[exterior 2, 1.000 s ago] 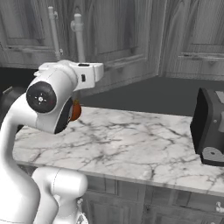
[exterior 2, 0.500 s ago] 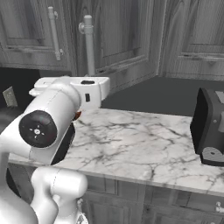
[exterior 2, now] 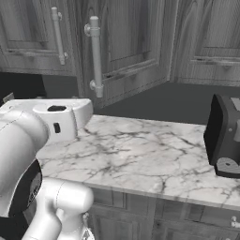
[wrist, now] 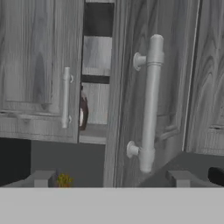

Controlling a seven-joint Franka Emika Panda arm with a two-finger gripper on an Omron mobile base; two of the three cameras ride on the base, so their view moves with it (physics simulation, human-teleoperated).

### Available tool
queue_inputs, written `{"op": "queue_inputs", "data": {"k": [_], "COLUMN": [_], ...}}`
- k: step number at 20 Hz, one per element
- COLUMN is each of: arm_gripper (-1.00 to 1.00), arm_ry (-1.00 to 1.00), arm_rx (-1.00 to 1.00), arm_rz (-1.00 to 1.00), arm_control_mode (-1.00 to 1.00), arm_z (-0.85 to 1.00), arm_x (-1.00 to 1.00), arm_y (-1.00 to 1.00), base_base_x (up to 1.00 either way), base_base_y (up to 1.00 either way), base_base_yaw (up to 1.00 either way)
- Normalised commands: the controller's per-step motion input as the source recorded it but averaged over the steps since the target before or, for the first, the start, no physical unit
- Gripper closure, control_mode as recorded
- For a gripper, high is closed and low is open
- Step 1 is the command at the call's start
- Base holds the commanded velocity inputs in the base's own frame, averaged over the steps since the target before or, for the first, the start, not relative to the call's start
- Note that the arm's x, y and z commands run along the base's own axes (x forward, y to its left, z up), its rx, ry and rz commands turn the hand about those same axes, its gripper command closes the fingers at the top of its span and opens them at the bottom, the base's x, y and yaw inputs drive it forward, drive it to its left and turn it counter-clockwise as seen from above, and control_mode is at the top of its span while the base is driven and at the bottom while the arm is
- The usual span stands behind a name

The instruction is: Move the syrup bottle and shaker from the cabinet to the dining counter.

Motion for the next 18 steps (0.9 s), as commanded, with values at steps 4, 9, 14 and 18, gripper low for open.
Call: {"op": "queue_inputs", "data": {"k": [4,9,14,18], "arm_gripper": [-1.0,-1.0,-1.0,-1.0], "arm_ry": [0.13,0.09,0.08,0.21], "arm_rx": [-0.23,-0.41,-0.47,-0.27], "arm_rz": [-0.18,-0.3,-0.38,-0.25], "arm_control_mode": [-1.0,-1.0,-1.0,-1.0], "arm_z": [-0.17,-0.4,-0.49,-0.09], "arm_x": [0.2,0.69,0.97,1.0], "arm_y": [1.0,0.82,0.32,-0.06], "base_base_x": [0.0,0.0,0.0,0.0], "base_base_y": [0.0,0.0,0.0,0.0], "base_base_yaw": [0.0,0.0,0.0,0.0]}}
